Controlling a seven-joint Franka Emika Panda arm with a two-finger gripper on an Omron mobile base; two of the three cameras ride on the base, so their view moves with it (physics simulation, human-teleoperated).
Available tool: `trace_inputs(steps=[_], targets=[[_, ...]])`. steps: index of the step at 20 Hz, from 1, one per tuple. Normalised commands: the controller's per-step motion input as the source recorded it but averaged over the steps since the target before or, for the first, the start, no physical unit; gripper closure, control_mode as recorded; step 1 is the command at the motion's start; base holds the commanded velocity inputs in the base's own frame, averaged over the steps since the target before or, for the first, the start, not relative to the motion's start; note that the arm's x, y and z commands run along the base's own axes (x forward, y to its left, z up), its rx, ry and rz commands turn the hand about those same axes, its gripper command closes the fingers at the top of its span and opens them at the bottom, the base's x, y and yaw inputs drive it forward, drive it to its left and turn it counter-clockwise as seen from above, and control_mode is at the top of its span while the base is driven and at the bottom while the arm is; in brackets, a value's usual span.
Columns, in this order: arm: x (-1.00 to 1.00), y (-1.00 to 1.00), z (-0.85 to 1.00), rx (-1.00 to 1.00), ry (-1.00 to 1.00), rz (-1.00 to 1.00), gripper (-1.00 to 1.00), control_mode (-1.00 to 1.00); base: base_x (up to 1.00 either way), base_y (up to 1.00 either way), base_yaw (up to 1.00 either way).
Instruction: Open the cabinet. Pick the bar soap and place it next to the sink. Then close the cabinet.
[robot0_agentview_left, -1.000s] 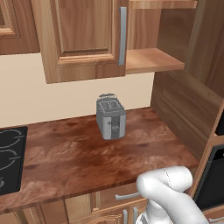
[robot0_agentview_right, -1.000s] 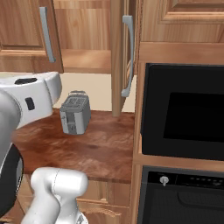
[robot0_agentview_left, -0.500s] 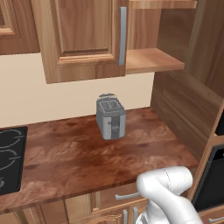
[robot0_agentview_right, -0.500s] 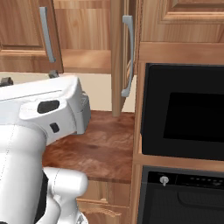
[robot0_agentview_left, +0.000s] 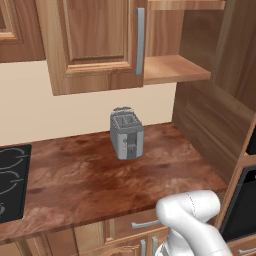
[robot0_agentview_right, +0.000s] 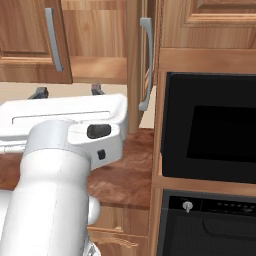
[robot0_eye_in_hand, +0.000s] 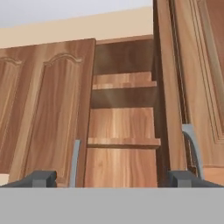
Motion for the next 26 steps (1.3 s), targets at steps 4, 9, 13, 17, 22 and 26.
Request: trace_inputs(steps=[4, 9, 13, 17, 22, 26], targets=[[0.00, -0.44, 0.00, 0.00, 0.13, 0.03, -1.00, -1.00, 0.00, 0.00, 0.00], [0.00, -0.19, -0.09, 0.00, 0.02, 0.10, -1.00, -1.00, 0.00, 0.00, 0.00], [0.34, 0.00, -0.42, 0.00, 0.02, 0.09, -1.00, -1.00, 0.00, 0.00, 0.00], [0.57, 0.00, -0.48, 0.00, 0.00, 0.08, -1.00, -1.00, 0.00, 0.00, 0.00], [0.42, -0.06, -0.21, 0.00, 0.00, 0.08, -1.00, -1.00, 0.00, 0.00, 0.00], [0.17, -0.15, 0.00, 0.00, 0.00, 0.10, -1.00, -1.00, 0.00, 0.00, 0.00]])
